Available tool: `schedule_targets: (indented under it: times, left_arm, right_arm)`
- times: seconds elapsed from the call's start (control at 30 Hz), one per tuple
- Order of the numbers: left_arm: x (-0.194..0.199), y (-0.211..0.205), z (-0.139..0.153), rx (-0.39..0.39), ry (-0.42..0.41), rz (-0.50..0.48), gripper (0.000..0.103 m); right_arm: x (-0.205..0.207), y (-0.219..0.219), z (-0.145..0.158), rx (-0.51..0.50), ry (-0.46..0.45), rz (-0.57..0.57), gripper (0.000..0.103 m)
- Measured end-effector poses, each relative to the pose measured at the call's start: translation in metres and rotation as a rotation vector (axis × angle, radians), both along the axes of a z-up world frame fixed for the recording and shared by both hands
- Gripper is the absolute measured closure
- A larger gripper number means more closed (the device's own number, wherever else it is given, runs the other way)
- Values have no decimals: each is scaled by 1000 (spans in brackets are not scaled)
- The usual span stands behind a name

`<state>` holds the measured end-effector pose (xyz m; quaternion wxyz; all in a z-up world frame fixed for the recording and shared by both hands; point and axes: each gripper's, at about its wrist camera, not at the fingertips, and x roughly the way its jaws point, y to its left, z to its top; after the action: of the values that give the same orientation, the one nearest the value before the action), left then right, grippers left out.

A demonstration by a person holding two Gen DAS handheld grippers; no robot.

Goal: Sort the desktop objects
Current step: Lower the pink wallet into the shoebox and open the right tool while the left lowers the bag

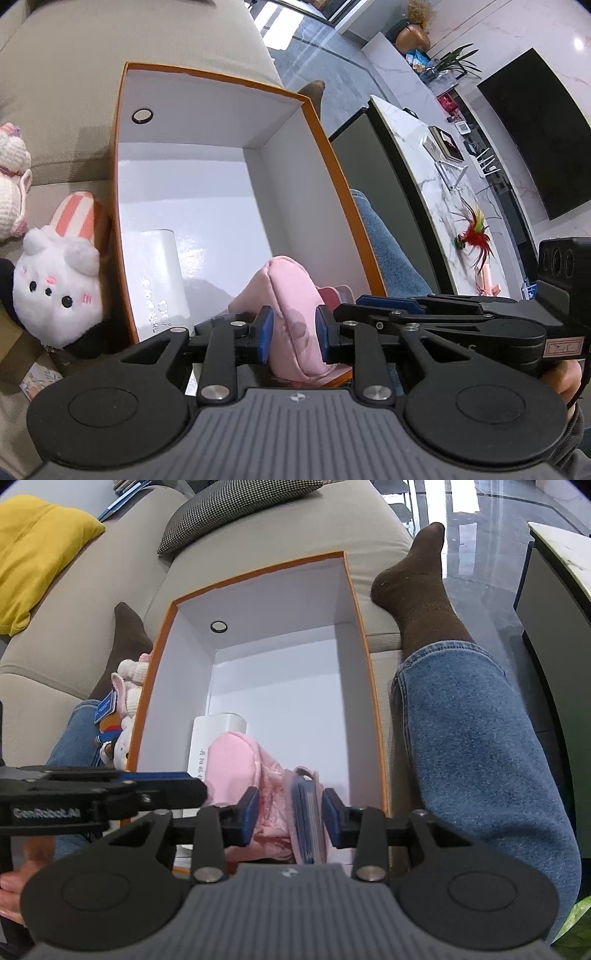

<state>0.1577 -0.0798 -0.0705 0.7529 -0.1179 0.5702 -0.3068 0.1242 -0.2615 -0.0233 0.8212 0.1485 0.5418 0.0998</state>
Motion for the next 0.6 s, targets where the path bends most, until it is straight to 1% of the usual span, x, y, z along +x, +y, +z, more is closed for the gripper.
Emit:
schedule_targets:
  times: [0.17,0.27,0.3,0.37,0.4,0.47,0.6]
  left_arm:
    - [0,1,0,0,-1,0,76]
    - [0,-2,-1,3,4,-9,76]
    - [0,-3,-3,3,7,-12,76]
    - [0,-7,-7,6,16,-18,75]
    - [0,-8,-10,8,22,-22,75]
    - [-1,-11,-14,-4,35,-29,75]
    - [0,-14,-21,-32,69,-47,75]
  right_arm:
    - [-1,-2,-3,-2,9,-3,63]
    - [-1,-2,-9,-8,31,3,63]
    - [-2,-1,-13,-10,40,8,64]
    - [-3,2,-18,-23,48,14,75]
    - [-3,2,-20,-25,50,12,82]
    - [-4,3,-19,-26,43,8,85]
    - [-5,4,-9,-63,18,24,86]
